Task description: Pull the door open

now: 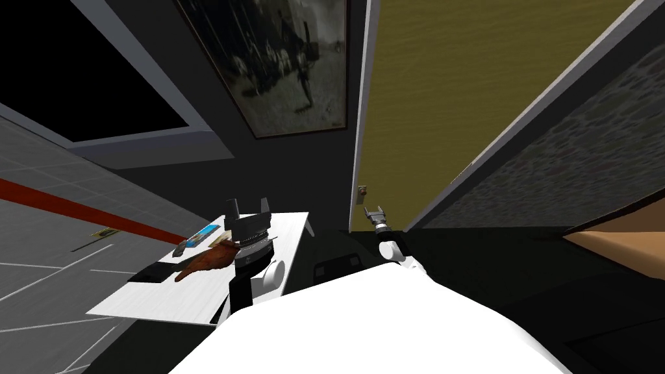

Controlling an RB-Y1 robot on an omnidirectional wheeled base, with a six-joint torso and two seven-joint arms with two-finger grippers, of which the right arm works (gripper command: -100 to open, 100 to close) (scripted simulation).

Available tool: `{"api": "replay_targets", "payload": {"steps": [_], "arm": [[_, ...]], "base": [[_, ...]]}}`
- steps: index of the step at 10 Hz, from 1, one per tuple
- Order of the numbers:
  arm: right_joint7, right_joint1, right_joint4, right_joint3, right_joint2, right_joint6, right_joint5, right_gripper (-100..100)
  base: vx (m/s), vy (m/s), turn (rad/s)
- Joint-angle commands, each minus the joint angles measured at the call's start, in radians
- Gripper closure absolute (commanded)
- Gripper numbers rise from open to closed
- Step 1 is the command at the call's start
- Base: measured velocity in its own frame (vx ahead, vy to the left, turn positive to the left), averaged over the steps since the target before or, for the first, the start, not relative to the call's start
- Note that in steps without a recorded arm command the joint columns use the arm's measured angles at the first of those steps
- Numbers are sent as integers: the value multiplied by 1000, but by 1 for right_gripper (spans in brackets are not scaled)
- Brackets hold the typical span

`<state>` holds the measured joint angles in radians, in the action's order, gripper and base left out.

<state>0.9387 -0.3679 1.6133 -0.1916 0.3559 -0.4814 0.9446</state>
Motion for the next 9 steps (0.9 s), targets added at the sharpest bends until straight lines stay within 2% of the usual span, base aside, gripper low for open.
{"api": "replay_targets", "payload": {"steps": [1, 2, 3, 9], "arm": [[19, -2, -8, 2, 7, 6, 22, -100], [15, 0, -10, -1, 5, -1, 12, -100], [35, 10, -35, 21, 20, -1, 23, -100], [91, 42, -116, 96, 67, -4, 52, -100]], "base": [[180, -6, 4], [79, -6, 4], [138, -14, 174], [194, -20, 138]]}}
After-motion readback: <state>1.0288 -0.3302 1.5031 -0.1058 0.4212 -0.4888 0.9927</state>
